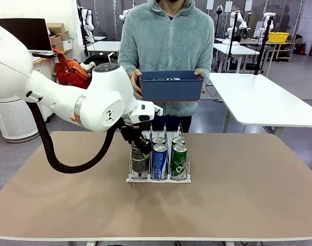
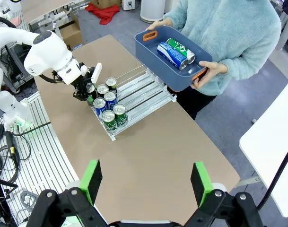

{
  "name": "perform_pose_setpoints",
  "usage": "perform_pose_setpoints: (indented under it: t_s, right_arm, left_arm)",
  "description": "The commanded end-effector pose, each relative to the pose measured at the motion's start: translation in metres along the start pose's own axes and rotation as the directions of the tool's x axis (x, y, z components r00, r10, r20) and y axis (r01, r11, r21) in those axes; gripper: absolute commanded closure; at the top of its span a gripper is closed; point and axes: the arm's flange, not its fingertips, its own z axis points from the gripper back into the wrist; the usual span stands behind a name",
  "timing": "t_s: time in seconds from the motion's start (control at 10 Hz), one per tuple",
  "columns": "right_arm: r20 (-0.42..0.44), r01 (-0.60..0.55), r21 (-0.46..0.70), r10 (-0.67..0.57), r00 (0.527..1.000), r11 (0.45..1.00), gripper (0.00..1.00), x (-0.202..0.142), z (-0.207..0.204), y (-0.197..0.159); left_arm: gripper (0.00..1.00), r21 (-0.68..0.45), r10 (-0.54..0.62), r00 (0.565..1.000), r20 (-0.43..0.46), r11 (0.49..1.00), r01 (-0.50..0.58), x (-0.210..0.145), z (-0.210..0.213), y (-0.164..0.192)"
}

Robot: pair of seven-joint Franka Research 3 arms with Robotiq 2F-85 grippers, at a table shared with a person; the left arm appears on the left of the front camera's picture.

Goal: Fill the beverage cans into the dispenser.
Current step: Place the picked Pepsi coke in the line of the Automatic Can Dispenser with the same cans.

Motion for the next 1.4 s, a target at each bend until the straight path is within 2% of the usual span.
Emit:
perform_pose_setpoints:
  t_s: [0.0, 0.3, 0.6, 1.2, 1.3]
  right_arm:
    - [-0.003, -0.001, 0.003, 0.001, 1.0, 1.0, 0.0, -0.001, -0.001, 0.001]
    - [-0.003, -0.001, 0.003, 0.001, 1.0, 1.0, 0.0, -0.001, -0.001, 0.001]
    - [-0.003, -0.001, 0.003, 0.001, 1.0, 1.0, 0.0, -0.001, -0.001, 0.001]
    - [-0.003, -0.001, 0.003, 0.001, 1.0, 1.0, 0.0, -0.001, -0.001, 0.001]
    - [-0.003, -0.001, 0.003, 0.001, 1.0, 1.0, 0.0, -0.001, -0.001, 0.001]
  left_arm:
    - [0.42, 0.048, 0.02, 0.998, 0.06, 0.999, -0.023, 0.013, -0.01, 0.013]
    - [0.42, 0.072, 0.034, 0.995, 0.096, 0.997, -0.041, 0.016, -0.01, 0.017]
    - [0.42, 0.035, 0.043, 0.994, 0.097, 0.998, -0.047, 0.011, -0.023, 0.01]
    - [0.42, -0.033, 0.118, 0.988, 0.102, 0.993, -0.116, -0.022, -0.032, -0.013]
    - [0.42, 0.006, 0.069, 0.995, 0.069, 0.998, -0.07, -0.009, -0.028, 0.0]
